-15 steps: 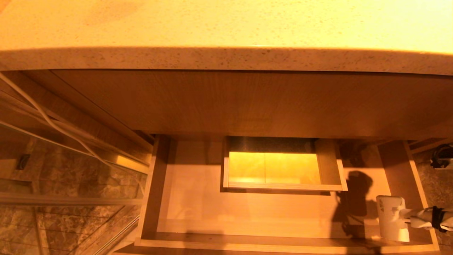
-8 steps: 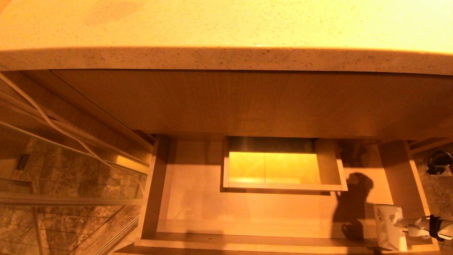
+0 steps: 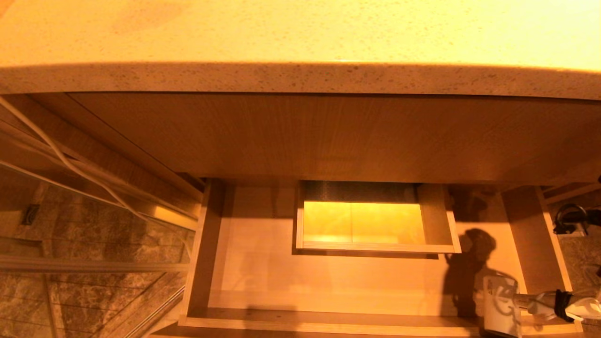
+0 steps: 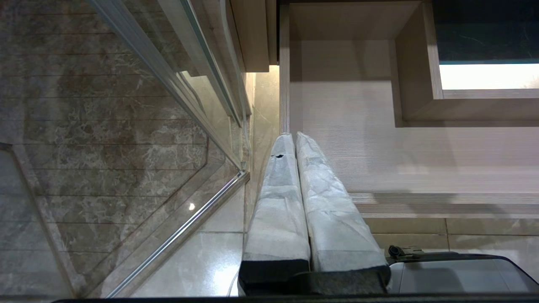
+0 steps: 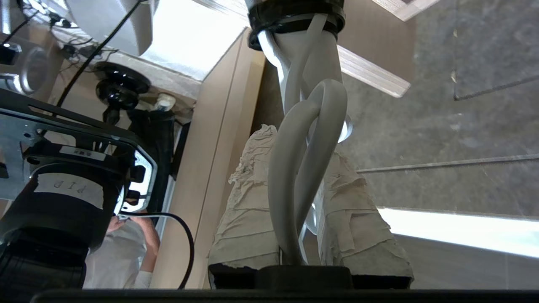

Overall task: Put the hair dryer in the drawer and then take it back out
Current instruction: Put it into the drawer

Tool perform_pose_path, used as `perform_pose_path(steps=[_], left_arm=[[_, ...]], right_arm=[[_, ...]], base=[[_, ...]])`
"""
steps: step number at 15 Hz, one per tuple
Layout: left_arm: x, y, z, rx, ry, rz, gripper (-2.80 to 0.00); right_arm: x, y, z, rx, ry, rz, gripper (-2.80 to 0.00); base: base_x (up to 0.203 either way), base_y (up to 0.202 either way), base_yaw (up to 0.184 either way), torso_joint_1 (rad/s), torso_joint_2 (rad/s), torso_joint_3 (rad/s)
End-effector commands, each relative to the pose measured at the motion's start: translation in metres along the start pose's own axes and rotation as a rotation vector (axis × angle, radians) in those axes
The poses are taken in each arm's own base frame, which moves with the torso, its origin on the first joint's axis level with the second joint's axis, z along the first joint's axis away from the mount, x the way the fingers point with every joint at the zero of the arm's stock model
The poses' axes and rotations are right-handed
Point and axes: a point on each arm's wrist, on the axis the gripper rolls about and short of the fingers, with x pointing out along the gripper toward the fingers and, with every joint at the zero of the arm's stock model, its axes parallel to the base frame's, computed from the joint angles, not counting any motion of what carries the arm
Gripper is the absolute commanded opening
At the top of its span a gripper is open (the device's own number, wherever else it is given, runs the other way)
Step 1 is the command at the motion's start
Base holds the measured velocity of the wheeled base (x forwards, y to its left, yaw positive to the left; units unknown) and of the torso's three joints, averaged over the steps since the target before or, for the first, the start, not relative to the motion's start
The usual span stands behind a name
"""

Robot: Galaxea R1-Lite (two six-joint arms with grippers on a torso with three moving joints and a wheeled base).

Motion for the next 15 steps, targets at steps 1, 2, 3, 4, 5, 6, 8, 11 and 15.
perform_pose_path(steps=[1, 2, 3, 4, 5, 6, 8, 11, 15], left_arm=[[0.000, 0.000, 0.000, 0.000, 0.001, 0.000, -2.80], [0.000, 0.000, 0.000, 0.000, 0.001, 0.000, -2.80], [0.000, 0.000, 0.000, 0.000, 0.001, 0.000, -2.80], [0.000, 0.000, 0.000, 0.000, 0.001, 0.000, -2.80], [0.000, 0.000, 0.000, 0.000, 0.001, 0.000, -2.80], [0.000, 0.000, 0.000, 0.000, 0.001, 0.000, -2.80], [0.000, 0.000, 0.000, 0.000, 0.001, 0.000, -2.80], [0.000, 0.000, 0.000, 0.000, 0.001, 0.000, -2.80], [0.000, 0.000, 0.000, 0.000, 0.001, 0.000, -2.80]], right_arm=[[0.006, -0.001, 0.002, -0.009, 0.019, 0.021, -2.80], [0.008, -0.001, 0.003, -0.012, 0.021, 0.028, -2.80], [0.008, -0.001, 0.005, -0.015, 0.021, 0.029, -2.80], [0.010, -0.002, 0.006, -0.017, 0.015, 0.041, -2.80], [0.011, -0.002, 0.006, -0.017, 0.015, 0.041, -2.80], [0.011, -0.003, 0.007, -0.015, 0.010, 0.035, -2.80], [0.015, -0.006, 0.010, -0.010, -0.006, 0.016, -2.80], [0.021, -0.009, 0.013, -0.011, 0.001, 0.025, -2.80], [0.035, -0.020, 0.025, -0.007, -0.029, -0.009, -2.80]], base=[[0.000, 0.000, 0.000, 0.000, 0.00, 0.000], [0.000, 0.000, 0.000, 0.000, 0.00, 0.000], [0.000, 0.000, 0.000, 0.000, 0.00, 0.000], [0.000, 0.000, 0.000, 0.000, 0.00, 0.000], [0.000, 0.000, 0.000, 0.000, 0.00, 0.000], [0.000, 0.000, 0.000, 0.000, 0.00, 0.000], [0.000, 0.000, 0.000, 0.000, 0.00, 0.000], [0.000, 0.000, 0.000, 0.000, 0.00, 0.000], [0.000, 0.000, 0.000, 0.000, 0.00, 0.000]])
